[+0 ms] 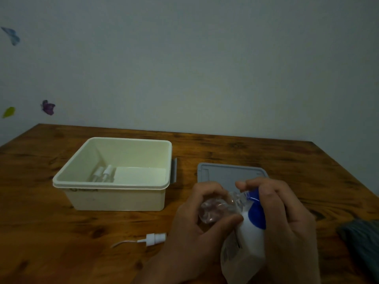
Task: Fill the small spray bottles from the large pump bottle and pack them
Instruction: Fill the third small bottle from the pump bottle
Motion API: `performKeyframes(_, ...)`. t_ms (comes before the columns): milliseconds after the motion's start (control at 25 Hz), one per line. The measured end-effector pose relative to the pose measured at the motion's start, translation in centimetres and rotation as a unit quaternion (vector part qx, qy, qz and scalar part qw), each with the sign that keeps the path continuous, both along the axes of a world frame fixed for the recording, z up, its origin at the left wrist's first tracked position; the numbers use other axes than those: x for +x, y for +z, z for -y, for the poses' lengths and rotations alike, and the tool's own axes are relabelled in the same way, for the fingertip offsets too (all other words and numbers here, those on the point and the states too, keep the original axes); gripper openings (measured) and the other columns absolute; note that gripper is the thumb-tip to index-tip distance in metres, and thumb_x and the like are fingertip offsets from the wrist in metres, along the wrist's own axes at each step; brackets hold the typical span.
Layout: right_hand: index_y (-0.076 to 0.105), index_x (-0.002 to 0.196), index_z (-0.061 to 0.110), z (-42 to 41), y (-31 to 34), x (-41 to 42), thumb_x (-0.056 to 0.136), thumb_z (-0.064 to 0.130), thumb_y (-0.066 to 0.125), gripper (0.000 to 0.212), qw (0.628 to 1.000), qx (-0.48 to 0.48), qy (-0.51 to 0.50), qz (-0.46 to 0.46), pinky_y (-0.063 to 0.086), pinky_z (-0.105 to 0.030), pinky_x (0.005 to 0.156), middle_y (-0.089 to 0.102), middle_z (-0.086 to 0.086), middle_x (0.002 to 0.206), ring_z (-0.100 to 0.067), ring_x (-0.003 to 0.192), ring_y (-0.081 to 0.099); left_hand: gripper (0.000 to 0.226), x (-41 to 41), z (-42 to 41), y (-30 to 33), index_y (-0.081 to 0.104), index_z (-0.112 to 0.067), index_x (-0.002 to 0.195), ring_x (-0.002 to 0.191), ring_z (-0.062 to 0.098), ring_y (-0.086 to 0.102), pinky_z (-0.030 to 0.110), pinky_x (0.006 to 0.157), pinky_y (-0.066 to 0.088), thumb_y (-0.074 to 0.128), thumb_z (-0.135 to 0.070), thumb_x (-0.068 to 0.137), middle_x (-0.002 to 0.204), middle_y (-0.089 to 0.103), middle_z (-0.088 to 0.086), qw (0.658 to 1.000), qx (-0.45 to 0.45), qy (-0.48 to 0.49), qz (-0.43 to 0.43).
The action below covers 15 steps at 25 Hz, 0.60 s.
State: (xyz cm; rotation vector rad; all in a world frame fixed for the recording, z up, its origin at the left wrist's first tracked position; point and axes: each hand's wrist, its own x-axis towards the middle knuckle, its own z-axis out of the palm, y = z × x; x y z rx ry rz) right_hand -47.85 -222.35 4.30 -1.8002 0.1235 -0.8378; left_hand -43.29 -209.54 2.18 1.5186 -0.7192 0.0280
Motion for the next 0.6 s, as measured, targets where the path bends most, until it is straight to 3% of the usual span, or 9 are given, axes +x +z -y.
performKeyframes(200,0.064,0.083,0.030,0.38,-0.47,0.26,0.076,0.046,0.038,0.031,0.999,0.015,0.028,-0.012,0.049,-0.011,0.077,0.071,0.015,0.094,-0.002,0.091,0.066,0.041,0.05,-0.08,-0.48,0.049,-0.060,0.098,0.098,-0.003,0.060,0.012,0.075,0.052,0.070,-0.041,0.068,0.110,0.056,-0.031,1.000,0.009,0.000,0.013)
performKeyframes(320,0.065,0.082,0.032,0.51,-0.40,0.13,0.076,0.047,0.039,0.030,0.999,0.008,0.026,-0.018,0.049,-0.011,0.077,0.071,0.015,0.094,-0.003,0.091,0.066,0.041,0.01,-0.16,-0.49,0.051,-0.060,0.095,0.097,-0.003,0.061,0.012,0.074,0.052,0.071,-0.039,0.066,0.109,0.057,-0.030,1.000,-0.001,-0.006,-0.005)
performKeyframes(480,0.061,0.088,0.043,0.40,-0.08,-0.10,0.075,0.068,0.041,0.034,1.000,-0.002,0.018,-0.013,0.050,-0.011,0.072,0.070,0.017,0.095,-0.004,0.086,0.067,0.051,-0.05,0.02,-0.23,0.047,-0.063,0.095,0.099,-0.008,0.058,0.010,0.075,0.050,0.073,-0.027,0.070,0.108,0.053,-0.038,1.000,0.002,0.000,0.001)
performKeyframes(600,0.058,0.093,0.048,-0.01,-0.05,-0.20,0.074,0.071,0.040,0.035,1.000,-0.001,0.007,-0.015,0.052,-0.014,0.067,0.071,0.018,0.093,-0.005,0.080,0.068,0.058,-0.01,-0.02,-0.18,0.047,-0.063,0.095,0.100,-0.011,0.056,0.008,0.074,0.048,0.077,-0.018,0.075,0.108,0.052,-0.040,1.000,0.002,-0.003,0.005)
